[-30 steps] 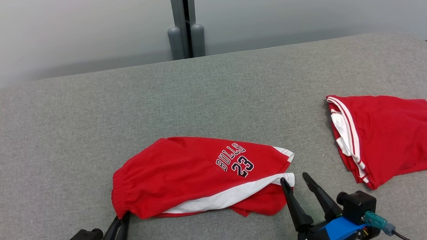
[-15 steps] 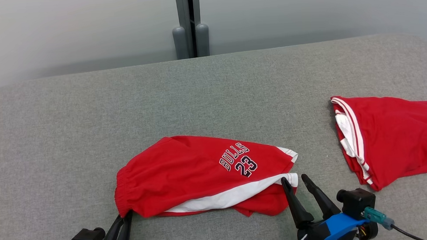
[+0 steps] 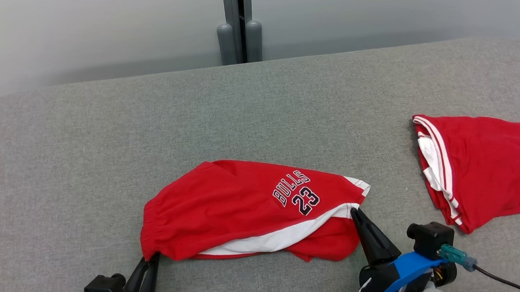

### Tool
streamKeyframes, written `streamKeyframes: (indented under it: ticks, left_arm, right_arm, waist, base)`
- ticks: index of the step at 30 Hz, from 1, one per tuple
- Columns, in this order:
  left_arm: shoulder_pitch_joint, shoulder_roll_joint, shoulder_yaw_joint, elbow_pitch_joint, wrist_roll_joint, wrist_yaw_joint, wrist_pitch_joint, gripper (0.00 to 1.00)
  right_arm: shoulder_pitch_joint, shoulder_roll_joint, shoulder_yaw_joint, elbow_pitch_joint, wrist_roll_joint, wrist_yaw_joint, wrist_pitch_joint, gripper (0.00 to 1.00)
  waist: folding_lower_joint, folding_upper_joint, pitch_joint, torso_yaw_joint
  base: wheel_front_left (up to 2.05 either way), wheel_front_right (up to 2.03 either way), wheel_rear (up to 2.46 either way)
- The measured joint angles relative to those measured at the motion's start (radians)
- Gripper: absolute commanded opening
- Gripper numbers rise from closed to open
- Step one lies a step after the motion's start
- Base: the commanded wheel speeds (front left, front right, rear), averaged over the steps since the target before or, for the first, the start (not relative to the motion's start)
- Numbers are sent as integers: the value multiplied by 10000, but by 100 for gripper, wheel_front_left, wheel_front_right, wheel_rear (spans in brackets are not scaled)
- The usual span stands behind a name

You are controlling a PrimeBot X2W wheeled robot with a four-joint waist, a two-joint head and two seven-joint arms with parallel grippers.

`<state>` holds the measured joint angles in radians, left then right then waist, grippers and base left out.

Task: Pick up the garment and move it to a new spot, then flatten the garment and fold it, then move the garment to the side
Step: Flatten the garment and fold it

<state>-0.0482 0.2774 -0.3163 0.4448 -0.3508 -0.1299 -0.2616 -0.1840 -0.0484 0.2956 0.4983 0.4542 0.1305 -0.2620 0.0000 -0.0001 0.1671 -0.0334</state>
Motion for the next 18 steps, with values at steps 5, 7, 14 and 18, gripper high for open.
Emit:
streamKeyframes:
  ticks: [5, 7, 14, 18]
  left_arm:
    - [-172, 0, -35, -548, -75, 0, 0, 0]
    - [-357, -12, -21, -1032, -148, 0, -2, 0]
    - [-1195, 155, 104, -2715, -410, 0, 0, 0]
    - [-1885, 499, 134, -3555, -706, 0, 0, 0]
  right_arm:
    - [-105, -2, -270, -529, -176, 0, -2, 0]
    - [-113, 2, -500, -838, -236, 0, 0, 0]
    - [-482, 0, -1327, -2017, -504, 0, -2, 0]
    - [-944, 2, -1685, -2646, -648, 0, -2, 0]
  waist:
    - [0, 0, -34, 15]
    - [1, 0, -137, 58]
    - [-1, 0, -680, 184]
    - [-1, 0, -939, 206]
  base:
    - [0, 0, 0]
    - [0, 0, 0]
    - [0, 0, 0]
    - [0, 0, 0]
